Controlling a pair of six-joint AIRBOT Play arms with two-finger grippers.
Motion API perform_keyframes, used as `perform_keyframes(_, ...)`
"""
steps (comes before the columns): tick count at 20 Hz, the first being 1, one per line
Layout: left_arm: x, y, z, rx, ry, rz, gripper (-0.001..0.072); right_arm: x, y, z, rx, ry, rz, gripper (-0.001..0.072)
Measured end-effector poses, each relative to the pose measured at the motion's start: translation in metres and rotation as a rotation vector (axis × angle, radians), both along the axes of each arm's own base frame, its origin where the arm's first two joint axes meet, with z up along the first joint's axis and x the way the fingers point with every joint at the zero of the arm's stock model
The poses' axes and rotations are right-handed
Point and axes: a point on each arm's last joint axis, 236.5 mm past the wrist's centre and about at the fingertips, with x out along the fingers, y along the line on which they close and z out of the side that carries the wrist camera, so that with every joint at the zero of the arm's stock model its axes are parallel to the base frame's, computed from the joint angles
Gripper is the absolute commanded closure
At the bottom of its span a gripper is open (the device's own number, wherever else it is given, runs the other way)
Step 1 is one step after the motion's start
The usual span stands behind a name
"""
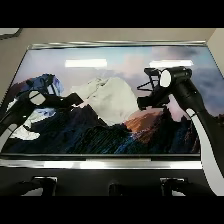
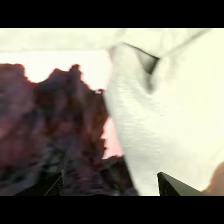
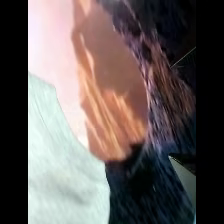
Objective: Fold the shirts.
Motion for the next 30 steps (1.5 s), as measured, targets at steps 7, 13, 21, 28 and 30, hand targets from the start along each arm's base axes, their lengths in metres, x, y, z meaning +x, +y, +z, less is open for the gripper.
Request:
perform_keyframes(7,0.007,-0.072,-0.056,-0.160,0.089,0.007,0.0019,0.019,-0.074,0.002,-0.097,-0.044,-0.221,0.0152)
perform_keyframes(13,0.024,-0.093,-0.072,-0.165,0.022,0.047,0.0020,0.016,-0.095,0.001,-0.099,-0.021,-0.294,0.0225)
perform_keyframes(21,0.032,-0.114,-0.063,-0.242,-0.013,0.087,0.0684,0.009,-0.099,0.032,-0.077,-0.089,-0.325,0.0195)
perform_keyframes(28,-0.022,-0.124,0.110,-0.179,-0.416,-0.280,0.0685,-0.016,-0.126,0.116,-0.121,-0.315,-0.359,0.0024)
perform_keyframes(30,-0.064,-0.129,0.138,-0.141,-0.470,-0.392,0.0684,-0.031,-0.131,0.146,-0.111,-0.395,-0.369,0.0024)
